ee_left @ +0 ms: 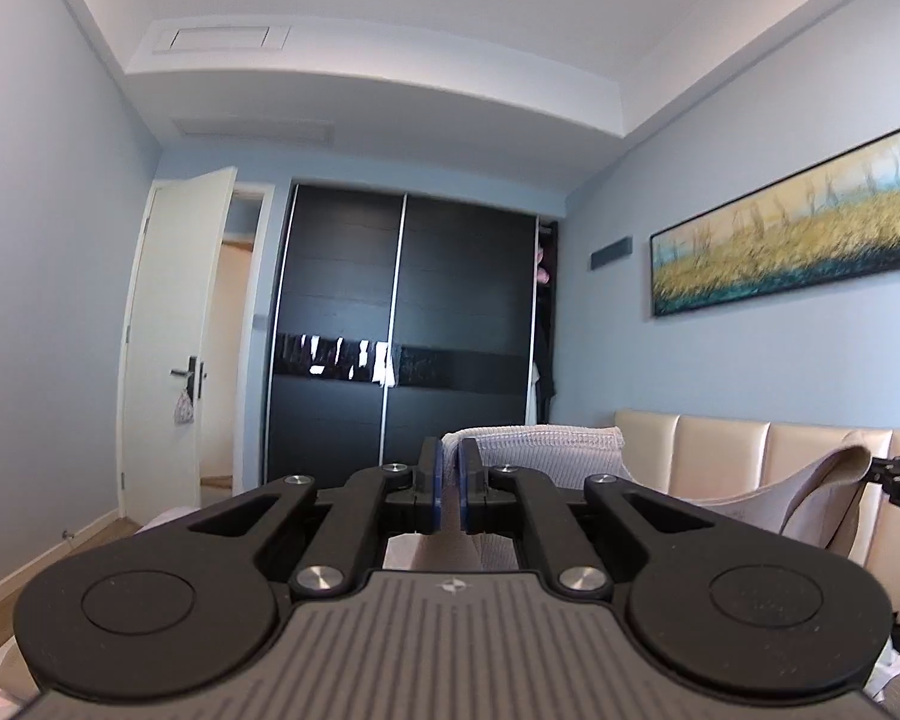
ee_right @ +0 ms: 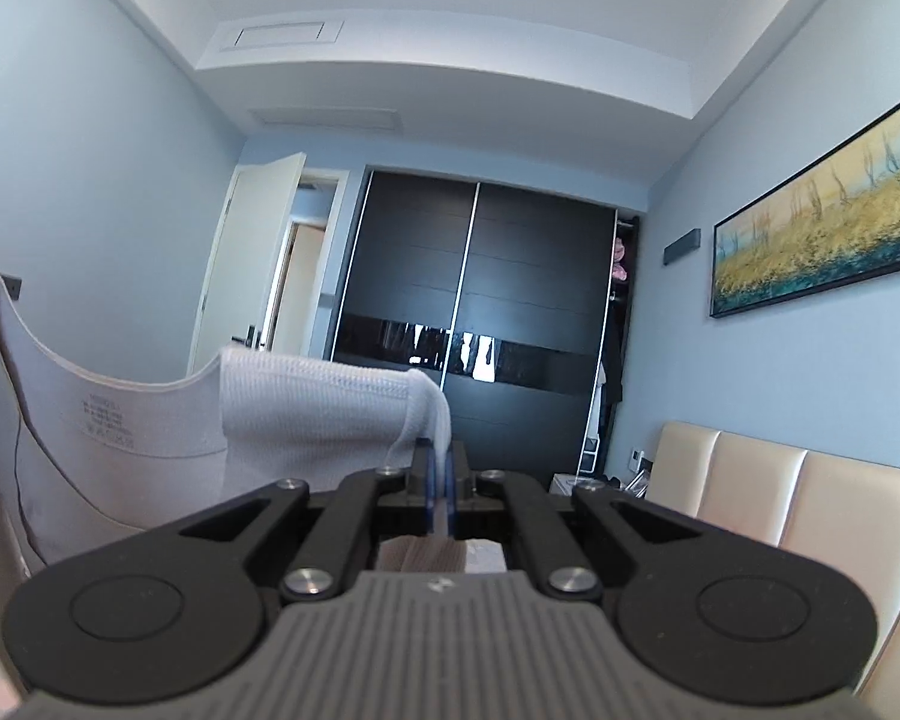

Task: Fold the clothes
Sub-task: 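Lift the sweater high with both grippers and shake it out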

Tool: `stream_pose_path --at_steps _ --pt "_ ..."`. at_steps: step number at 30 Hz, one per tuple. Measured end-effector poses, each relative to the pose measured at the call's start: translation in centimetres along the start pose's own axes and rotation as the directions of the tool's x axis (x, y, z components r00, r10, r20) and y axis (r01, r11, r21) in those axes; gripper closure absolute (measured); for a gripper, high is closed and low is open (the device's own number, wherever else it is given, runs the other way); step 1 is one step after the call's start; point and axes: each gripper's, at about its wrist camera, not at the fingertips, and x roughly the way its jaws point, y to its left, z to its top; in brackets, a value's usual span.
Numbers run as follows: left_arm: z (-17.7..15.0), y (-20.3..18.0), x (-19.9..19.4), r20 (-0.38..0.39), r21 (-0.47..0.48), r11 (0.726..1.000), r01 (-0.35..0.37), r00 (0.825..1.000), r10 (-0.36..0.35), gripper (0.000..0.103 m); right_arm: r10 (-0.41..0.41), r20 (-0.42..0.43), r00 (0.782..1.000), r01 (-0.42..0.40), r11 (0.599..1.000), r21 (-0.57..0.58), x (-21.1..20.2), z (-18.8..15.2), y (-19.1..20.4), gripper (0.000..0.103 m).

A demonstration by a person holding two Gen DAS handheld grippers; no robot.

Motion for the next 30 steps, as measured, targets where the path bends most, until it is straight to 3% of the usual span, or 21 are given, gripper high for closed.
stream_pose_path --at_steps 6,9,12,15,20,25,30 --pt "1.2 -0.7 1.3 0.015 -0.002 1.000 0.013 1.000 -0.013 0.100 -0.010 0.042 0.999 0.008 0.999 0.049 -0.9 1.3 -1.2 0.099" --pt "-0.9 0.3 3.2 -0.077 -0.016 1.000 -0.004 0.997 0.003 0.100 0.004 -0.001 1.000 -0.004 0.998 0.059 0.7 0.2 -1.0 0.099" --pt "-4.9 1.7 6.9 -0.230 -0.028 0.999 -0.024 0.973 0.017 0.100 0.028 -0.100 0.995 -0.021 0.998 0.067 3.5 -2.8 -0.3 0.099" --pt "-11.0 3.8 11.1 -0.392 -0.060 0.996 -0.066 0.919 0.037 0.100 0.058 -0.246 0.968 -0.040 0.996 0.076 7.6 -7.9 0.8 0.099" --pt "-21.3 6.9 17.6 -0.571 -0.080 0.986 -0.143 0.818 0.072 0.100 0.087 -0.483 0.871 -0.037 0.993 0.111 15.0 -17.9 3.0 0.099" --pt "-28.6 10.5 24.4 -0.678 -0.120 0.966 -0.230 0.730 0.089 0.100 0.081 -0.614 0.785 -0.027 0.995 0.097 22.7 -26.2 5.1 0.099" --pt "-34.4 11.8 29.3 -0.751 -0.068 0.969 -0.239 0.652 0.108 0.100 0.064 -0.687 0.723 -0.023 0.997 0.069 29.8 -31.4 6.6 0.099"
